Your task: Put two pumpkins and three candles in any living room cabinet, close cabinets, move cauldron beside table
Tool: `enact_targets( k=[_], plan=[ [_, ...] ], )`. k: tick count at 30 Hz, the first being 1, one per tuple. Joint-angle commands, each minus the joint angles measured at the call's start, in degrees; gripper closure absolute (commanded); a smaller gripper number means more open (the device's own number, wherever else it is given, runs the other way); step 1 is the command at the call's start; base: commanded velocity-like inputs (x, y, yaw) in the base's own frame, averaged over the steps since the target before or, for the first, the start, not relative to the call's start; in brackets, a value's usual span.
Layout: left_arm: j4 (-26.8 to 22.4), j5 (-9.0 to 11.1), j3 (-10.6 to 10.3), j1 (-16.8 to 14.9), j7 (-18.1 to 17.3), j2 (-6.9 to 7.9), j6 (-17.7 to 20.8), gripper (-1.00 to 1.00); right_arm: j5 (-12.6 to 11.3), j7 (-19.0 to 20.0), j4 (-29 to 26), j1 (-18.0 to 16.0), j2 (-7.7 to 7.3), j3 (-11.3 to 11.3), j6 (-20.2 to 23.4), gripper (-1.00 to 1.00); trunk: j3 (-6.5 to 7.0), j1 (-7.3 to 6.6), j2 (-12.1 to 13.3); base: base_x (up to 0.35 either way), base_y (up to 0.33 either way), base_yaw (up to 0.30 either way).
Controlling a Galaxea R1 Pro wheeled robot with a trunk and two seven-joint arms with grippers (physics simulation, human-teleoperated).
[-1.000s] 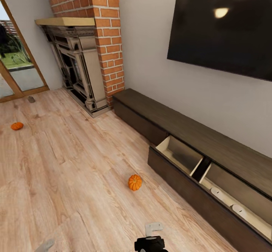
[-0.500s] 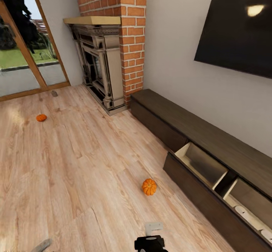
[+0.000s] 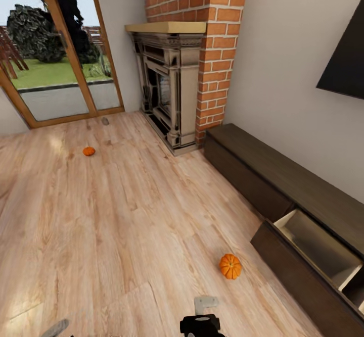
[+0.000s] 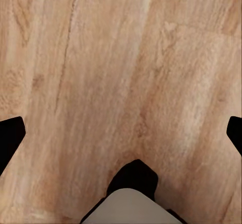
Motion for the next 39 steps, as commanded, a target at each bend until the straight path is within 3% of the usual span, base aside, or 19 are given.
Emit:
enact_targets(
  k=[1,14,23,29,39],
  plan=[
    [0.1,0.0,0.0,0.0,0.0,0.04,0.0,-1.00,0.0,0.0,0.0,0.0,0.00,0.0,-0.3,-1.00,0.00,0.00,0.0,0.023,0.326,0.292],
    [0.1,0.0,-0.1,0.0,-0.1,0.00,0.0,-1.00,0.0,0.0,0.0,0.0,0.00,0.1,-0.7,-1.00,0.00,0.00,0.0,0.114,0.304,0.292],
    [0.1,-0.1,-0.5,0.0,-0.1,-0.01,0.1,-1.00,0.1,0.0,0.0,0.0,0.00,0.1,-1.0,-1.00,0.00,0.00,0.0,0.311,0.066,0.238],
    [0.1,-0.1,-0.5,0.0,-0.1,-0.01,0.1,-1.00,-0.1,0.0,0.0,0.0,0.00,0.1,-6.3,-1.00,0.00,0.00,0.0,0.328,0.084,0.029],
    [0.2,-0.2,-0.6,0.0,-0.1,-0.01,0.1,-1.00,-0.1,0.0,0.0,0.0,0.00,0.1,-7.3,-1.00,0.54,0.00,0.0,0.329,0.114,0.175]
  ],
)
